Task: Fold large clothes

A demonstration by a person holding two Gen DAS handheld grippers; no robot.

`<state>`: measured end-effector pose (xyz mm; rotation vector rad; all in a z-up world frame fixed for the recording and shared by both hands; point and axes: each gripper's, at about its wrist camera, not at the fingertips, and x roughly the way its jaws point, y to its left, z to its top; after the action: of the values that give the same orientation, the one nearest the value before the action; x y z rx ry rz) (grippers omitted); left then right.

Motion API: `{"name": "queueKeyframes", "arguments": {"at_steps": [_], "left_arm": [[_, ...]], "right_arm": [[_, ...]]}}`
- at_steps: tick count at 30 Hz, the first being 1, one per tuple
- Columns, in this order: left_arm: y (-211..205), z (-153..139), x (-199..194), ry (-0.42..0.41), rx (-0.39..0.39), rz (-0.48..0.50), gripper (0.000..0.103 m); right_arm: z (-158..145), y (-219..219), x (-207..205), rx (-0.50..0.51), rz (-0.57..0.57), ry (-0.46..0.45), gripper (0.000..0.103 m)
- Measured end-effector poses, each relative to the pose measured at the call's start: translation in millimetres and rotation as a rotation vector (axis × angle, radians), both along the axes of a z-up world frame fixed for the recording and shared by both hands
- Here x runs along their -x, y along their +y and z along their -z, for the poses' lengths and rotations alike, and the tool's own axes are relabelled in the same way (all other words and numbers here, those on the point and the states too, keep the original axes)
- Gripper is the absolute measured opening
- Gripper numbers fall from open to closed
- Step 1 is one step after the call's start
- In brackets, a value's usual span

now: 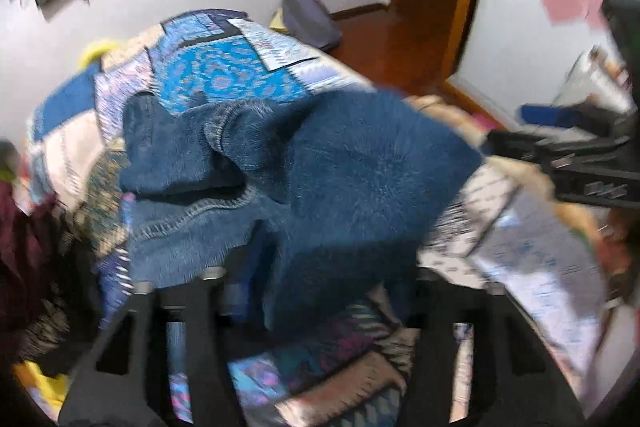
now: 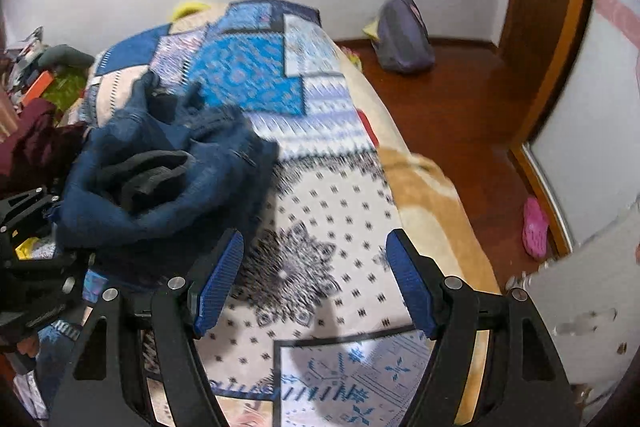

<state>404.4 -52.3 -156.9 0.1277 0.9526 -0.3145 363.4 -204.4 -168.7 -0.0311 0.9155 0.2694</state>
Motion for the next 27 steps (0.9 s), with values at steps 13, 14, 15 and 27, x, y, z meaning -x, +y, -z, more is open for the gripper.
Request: {"name": "queueKeyframes", "arguments": {"at_steps": [13, 14, 15, 27], "left_arm": [[60.0, -32.6, 4.3, -0.132, 0.037, -0.125, 0.096], [69.8, -28.2, 1.7, -0.125, 0.022, -0.153, 0.096], [81.7, -20.6, -2.5, -0.111, -0.005, -0.185, 0.096], [150.5, 50.9, -28.5, 0.056, 0.143, -0.323, 0.100]], "right_arm": [[-7.7, 41.0, 6.8, 0.006, -0.088, -0.029, 0.071], [-7.9, 48.1, 6.0, 0.002, -0.104, -0.028, 0.071], [-8.3, 54.4, 5.1, -0.003, -0.117, -0.027, 0.071], [32.0, 143.0, -54.9, 0.095, -0.337, 0.160, 0.071]]}}
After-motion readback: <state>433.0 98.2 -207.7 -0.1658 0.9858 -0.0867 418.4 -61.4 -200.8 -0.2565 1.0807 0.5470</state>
